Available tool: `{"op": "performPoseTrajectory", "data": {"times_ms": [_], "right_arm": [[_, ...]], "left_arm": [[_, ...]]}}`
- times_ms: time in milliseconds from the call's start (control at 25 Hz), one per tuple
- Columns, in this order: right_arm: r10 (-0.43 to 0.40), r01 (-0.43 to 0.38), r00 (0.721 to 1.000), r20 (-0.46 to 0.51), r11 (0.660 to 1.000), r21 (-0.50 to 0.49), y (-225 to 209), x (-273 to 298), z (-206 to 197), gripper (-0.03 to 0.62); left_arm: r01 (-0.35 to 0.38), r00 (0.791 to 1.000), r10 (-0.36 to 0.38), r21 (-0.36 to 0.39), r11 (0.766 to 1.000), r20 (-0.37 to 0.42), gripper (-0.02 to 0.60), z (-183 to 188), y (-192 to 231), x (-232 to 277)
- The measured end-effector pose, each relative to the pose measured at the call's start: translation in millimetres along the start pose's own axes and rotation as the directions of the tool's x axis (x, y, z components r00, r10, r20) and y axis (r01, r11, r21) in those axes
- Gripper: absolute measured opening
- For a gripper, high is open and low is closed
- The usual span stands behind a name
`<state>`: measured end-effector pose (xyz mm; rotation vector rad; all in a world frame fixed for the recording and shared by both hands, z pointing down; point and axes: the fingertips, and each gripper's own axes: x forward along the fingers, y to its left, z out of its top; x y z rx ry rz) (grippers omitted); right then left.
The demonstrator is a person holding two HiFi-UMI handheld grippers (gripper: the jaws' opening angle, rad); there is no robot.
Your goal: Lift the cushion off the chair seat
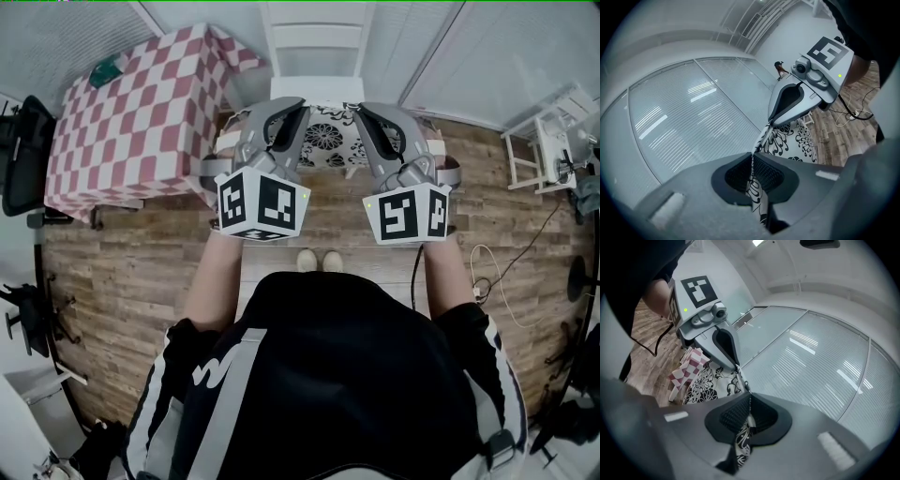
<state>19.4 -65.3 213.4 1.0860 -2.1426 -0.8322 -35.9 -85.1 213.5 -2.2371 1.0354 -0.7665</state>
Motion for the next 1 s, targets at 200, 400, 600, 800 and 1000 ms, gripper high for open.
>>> {"op": "performPoseTrajectory", "data": {"times_ms": [200,400,600,800,1000], "right_arm": [[-0.001,0.001,1.0,0.003,1.0,0.001,-0.7,1.0,-0.8,0.006],[0.001,-0.001,1.0,0.002,1.0,0.004,0.8,2.4,-1.6,0.006],[0.001,-0.001,1.0,0.003,1.0,0.008,0.0,4.2,-1.8,0.006],[0.002,-0.002,1.0,0.001,1.0,0.009,-0.4,4.7,-2.3,0.006],[-0.009,0.009,1.0,0.008,1.0,0.022,0.0,5.3,-1.4,0.006]], "left_arm": [[0.001,1.0,-0.001,-0.002,1.0,0.0,0.014,-0.5,0.1,1.1],[0.005,1.0,-0.005,-0.009,1.0,-0.001,0.014,-3.0,-1.6,1.5],[0.006,1.0,-0.007,-0.008,1.0,-0.002,0.014,-4.3,-1.2,3.1],[0.007,1.0,-0.007,0.002,1.0,-0.006,0.014,-4.1,-1.6,3.6],[0.013,1.0,-0.013,0.0,1.0,-0.005,0.014,-5.5,-1.9,2.1]]}}
